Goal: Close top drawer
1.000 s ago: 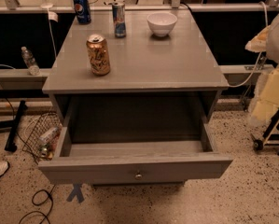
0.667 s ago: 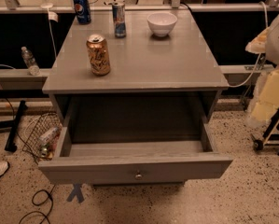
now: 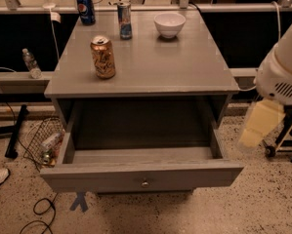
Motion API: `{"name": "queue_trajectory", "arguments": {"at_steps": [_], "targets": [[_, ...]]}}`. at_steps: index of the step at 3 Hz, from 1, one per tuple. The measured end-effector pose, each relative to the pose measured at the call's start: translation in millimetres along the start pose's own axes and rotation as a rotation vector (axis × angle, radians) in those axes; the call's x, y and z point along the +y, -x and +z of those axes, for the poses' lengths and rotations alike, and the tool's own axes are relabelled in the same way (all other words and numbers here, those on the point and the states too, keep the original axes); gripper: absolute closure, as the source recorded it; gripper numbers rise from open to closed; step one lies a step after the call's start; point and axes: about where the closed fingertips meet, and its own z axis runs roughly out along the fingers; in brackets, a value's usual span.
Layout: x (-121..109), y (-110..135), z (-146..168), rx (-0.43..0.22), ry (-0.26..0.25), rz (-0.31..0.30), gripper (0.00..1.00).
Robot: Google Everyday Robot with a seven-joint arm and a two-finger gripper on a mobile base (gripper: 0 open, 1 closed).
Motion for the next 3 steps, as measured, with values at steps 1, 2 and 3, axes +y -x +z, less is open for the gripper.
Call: {"name": "queue_trajectory", "arguments": {"at_steps": [1, 2, 3], "targets": [[16, -21, 37, 0.061, 0.044, 0.152, 0.0], [38, -38, 64, 0.103, 0.086, 0.262, 0.0], [86, -25, 105, 0.135, 0.076, 0.367, 0.0]]}}
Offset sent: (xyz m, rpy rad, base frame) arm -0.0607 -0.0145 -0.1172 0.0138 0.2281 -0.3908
